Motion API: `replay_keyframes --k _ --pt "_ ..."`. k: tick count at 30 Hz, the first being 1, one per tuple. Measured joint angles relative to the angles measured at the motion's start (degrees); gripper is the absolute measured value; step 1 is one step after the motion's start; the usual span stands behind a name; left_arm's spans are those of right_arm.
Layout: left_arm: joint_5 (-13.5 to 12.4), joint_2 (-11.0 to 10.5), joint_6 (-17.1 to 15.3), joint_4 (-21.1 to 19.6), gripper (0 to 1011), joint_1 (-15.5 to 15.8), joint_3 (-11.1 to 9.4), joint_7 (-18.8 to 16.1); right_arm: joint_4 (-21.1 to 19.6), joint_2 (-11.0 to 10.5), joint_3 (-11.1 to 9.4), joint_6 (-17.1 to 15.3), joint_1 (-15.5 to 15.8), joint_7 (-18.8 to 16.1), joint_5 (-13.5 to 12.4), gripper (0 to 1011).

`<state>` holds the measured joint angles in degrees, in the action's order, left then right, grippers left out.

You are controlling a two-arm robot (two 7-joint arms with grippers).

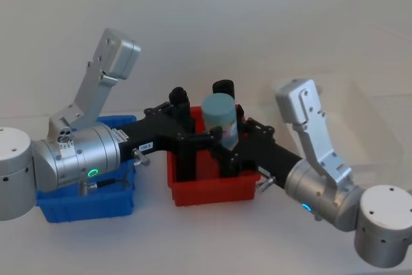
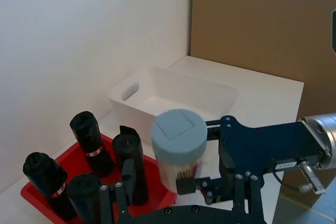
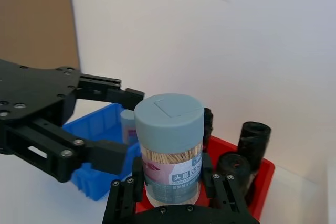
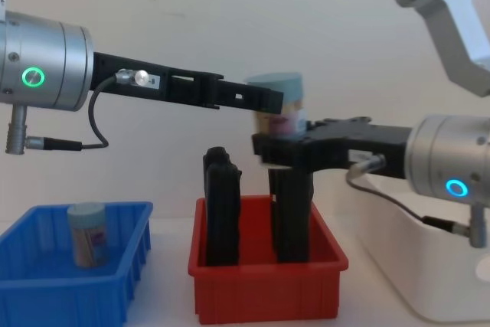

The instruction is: Pick the cotton swabs from the blue box and place them into the white box.

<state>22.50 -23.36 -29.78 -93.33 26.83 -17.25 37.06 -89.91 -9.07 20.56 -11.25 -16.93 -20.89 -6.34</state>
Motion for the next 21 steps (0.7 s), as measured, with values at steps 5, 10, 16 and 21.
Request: replay_keyframes --k 5,10,16,21 --pt "0.0 0.0 0.0 0.0 1000 0.0 0.0 0.0 -1.2 -1.2 -1.0 0.0 1.0 2.4 -1.1 622" --pt "0.0 0.0 0.0 0.0 1000 0.0 0.0 0.0 -2.1 -2.3 -2.2 0.2 1.8 4.9 -2.3 622" --pt "0.0 0.0 0.0 0.0 999 0.0 0.0 0.0 -2.7 -4.1 -4.2 0.5 2.8 8.9 -4.2 622" --pt "0.0 0.0 0.0 0.0 1000 0.0 0.0 0.0 -2.7 -5.0 -5.5 0.7 3.2 11.9 -5.5 622"
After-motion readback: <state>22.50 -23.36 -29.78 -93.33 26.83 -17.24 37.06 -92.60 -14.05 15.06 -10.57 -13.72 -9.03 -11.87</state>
